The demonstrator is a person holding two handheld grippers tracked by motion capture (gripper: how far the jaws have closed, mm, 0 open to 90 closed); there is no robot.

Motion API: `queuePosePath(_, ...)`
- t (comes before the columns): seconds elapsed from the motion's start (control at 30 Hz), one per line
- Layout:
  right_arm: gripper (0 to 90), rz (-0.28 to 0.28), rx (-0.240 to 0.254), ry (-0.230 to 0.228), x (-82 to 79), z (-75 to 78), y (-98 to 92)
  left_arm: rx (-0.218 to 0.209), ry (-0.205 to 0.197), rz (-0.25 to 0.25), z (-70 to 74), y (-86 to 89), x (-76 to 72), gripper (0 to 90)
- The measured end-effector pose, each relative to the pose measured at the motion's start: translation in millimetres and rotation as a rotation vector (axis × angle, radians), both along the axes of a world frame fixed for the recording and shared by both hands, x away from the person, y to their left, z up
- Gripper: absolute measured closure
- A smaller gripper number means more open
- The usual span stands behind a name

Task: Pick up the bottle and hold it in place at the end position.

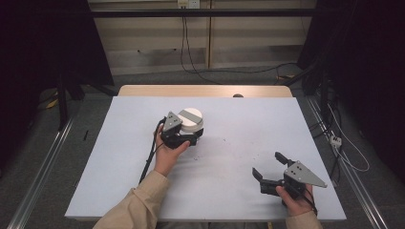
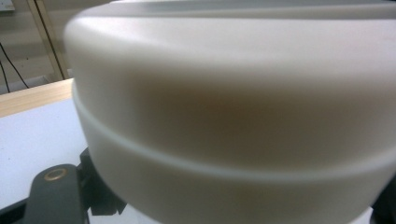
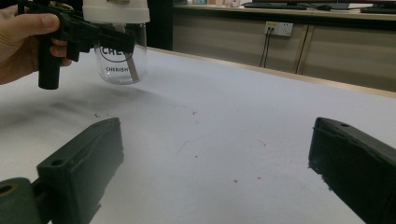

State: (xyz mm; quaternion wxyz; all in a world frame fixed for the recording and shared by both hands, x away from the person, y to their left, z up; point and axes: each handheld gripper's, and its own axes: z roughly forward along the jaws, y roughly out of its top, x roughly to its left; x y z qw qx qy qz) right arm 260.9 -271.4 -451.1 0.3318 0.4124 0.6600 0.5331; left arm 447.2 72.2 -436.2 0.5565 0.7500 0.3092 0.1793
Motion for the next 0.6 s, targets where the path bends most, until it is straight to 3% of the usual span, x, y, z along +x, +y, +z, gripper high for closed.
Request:
queuePosePath(0.13,2.5,0.004,0.003,0.0,1.8,-0.4,0.7,-0.019,0.003,-0.001,0.1,-1.6,2.0,18.4)
queuePosePath(0.6,2.6,0.008,0.001,0.01,5.2,-1.3,2.8,-0.007,0.012,-0.022,-1.6,-11.3,11.2,18.4)
